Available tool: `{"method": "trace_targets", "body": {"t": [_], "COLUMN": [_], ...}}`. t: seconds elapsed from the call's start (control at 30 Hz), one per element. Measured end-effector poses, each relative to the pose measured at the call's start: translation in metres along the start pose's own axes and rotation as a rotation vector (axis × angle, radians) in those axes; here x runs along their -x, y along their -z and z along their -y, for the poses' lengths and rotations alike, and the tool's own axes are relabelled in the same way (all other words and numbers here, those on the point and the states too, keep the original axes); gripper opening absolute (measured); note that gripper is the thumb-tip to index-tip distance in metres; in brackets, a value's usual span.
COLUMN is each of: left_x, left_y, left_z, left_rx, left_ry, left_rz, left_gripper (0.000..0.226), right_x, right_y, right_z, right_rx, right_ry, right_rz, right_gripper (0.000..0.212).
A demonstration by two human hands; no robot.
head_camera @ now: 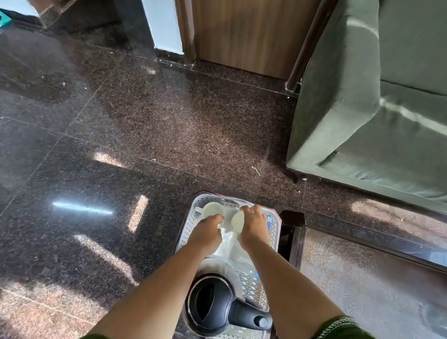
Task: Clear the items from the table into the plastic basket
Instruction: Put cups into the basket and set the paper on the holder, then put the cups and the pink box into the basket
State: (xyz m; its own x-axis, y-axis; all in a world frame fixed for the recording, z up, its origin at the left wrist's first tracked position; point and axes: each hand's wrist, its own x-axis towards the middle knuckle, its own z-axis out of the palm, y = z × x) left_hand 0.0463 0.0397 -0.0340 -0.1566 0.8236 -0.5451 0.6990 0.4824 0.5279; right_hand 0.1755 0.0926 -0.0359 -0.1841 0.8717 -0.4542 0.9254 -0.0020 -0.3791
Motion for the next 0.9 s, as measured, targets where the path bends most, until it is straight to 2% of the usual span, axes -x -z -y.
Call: {"method": "trace_targets", "body": {"t": [0.17, 0.3, 0.47, 0.6, 0.73, 0.8, 0.9], "left_x": [-0.003, -0.004, -0.001, 0.005, 0.011, 0.014, 0.019], "left_y": [-0.002, -0.002, -0.001, 0.002, 0.002, 0.0, -0.014], "left_z": [-0.001, -0.001, -0.005, -0.014, -0.034, -0.053, -0.092], "left_rx": [0.062, 0.073, 0.034, -0.048, -0.13, -0.195, -0.259], "left_ry": [0.015, 0.022, 0.022, -0.012, -0.023, -0.043, -0.107], "left_rz": [-0.001, 0.0, 0.01, 0.022, 0.028, 0.041, 0.044], "left_gripper": [0.045, 0.045, 0.044, 0.045, 0.049, 0.048, 0.05], "right_x": [-0.007, -0.011, -0.007, 0.002, 0.016, 0.028, 0.049], "right_y": [0.0, 0.001, 0.001, 0.008, 0.023, 0.032, 0.049], "right_z": [-0.002, 0.002, -0.003, -0.013, -0.031, -0.045, -0.076], "right_rx": [0.004, 0.03, 0.055, 0.006, -0.101, -0.153, -0.254], "right_ry": [0.189, 0.264, 0.254, 0.172, 0.094, 0.097, 0.004], "right_rz": [0.061, 0.076, 0.079, 0.081, 0.032, -0.075, -0.227], "right_gripper": [0.072, 0.074, 0.08, 0.085, 0.079, 0.069, 0.049]}}
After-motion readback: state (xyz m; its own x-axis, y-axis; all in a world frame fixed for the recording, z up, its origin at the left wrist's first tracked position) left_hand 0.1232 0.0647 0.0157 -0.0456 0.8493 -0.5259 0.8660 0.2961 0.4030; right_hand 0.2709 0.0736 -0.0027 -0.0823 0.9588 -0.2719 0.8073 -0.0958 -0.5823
